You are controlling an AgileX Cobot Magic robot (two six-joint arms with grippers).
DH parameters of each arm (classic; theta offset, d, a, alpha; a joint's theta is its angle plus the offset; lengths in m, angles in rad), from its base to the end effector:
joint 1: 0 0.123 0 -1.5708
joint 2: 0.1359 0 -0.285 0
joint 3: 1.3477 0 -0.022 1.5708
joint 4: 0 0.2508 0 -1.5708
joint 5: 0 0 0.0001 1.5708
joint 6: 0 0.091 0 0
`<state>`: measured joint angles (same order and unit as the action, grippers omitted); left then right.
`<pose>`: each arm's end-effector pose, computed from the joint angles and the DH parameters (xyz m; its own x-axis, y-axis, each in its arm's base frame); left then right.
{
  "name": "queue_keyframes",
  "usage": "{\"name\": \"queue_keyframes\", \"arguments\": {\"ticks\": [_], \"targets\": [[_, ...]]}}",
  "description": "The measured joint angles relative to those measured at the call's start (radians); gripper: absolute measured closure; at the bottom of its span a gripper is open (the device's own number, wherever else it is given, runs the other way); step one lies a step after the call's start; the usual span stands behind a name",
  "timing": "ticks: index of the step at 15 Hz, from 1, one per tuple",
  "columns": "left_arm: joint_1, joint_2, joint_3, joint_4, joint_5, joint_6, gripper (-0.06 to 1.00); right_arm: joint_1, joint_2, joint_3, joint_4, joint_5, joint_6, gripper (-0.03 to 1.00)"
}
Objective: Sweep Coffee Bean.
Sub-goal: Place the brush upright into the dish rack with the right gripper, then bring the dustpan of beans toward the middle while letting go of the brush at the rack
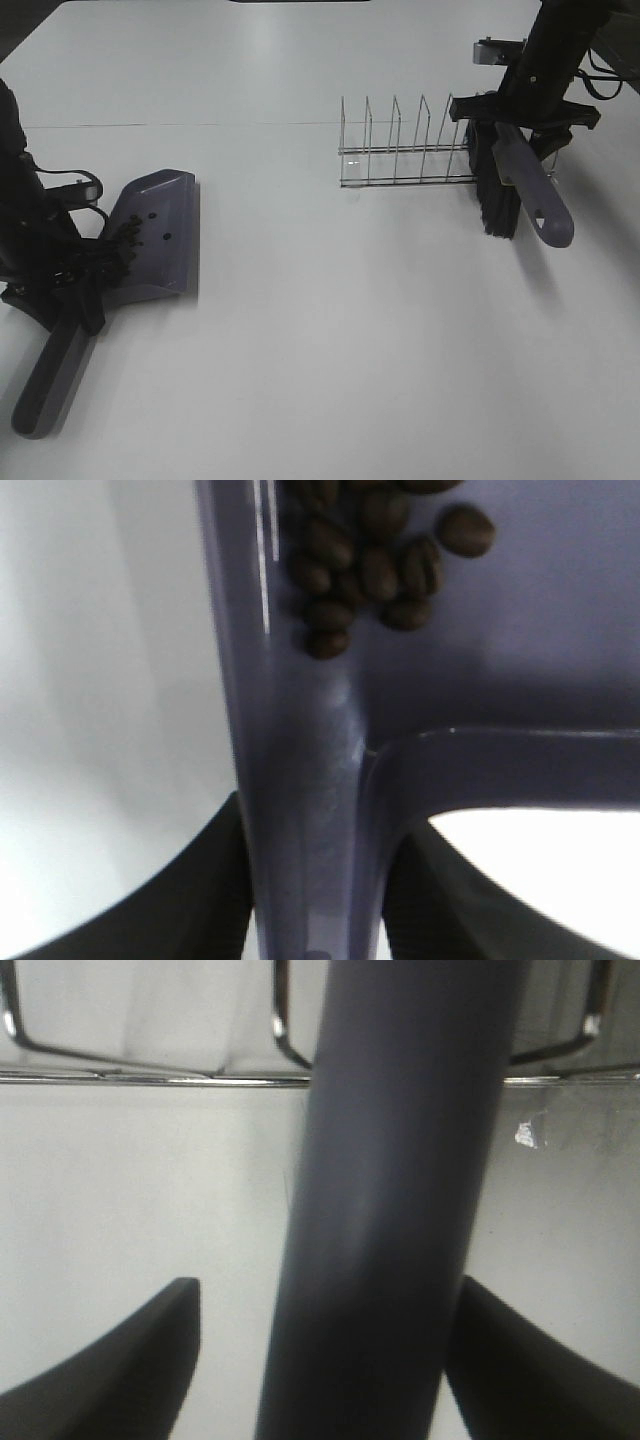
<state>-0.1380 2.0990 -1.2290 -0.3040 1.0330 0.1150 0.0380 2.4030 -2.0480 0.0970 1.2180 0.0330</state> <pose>0.3428 -0.0712 0.1004 -0.9682 0.0912 0.2332 0.0335 0.9701 -0.2406 0.4895 0.0269 0.1491 -0.9964 0.0285 -0.0802 0.0207 0.9952 0.0961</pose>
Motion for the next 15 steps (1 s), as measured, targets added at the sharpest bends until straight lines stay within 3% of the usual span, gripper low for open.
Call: {"name": "queue_keyframes", "arguments": {"ticks": [3, 9, 15], "targets": [[0.0, 0.0, 0.0, -0.002, 0.004, -0.001, 0.61, 0.0, -0.003, 0.0, 0.003, 0.0, -0.005, 0.26], [0.0, 0.046, -0.053, -0.012, 0.028, -0.035, 0.61, 0.0, -0.216, 0.001, -0.039, 0.0, -0.007, 0.25], [0.0, 0.13, -0.174, -0.044, 0.102, -0.064, 0.61, 0.0, -0.49, 0.208, -0.041, 0.001, -0.033, 0.25]]}}
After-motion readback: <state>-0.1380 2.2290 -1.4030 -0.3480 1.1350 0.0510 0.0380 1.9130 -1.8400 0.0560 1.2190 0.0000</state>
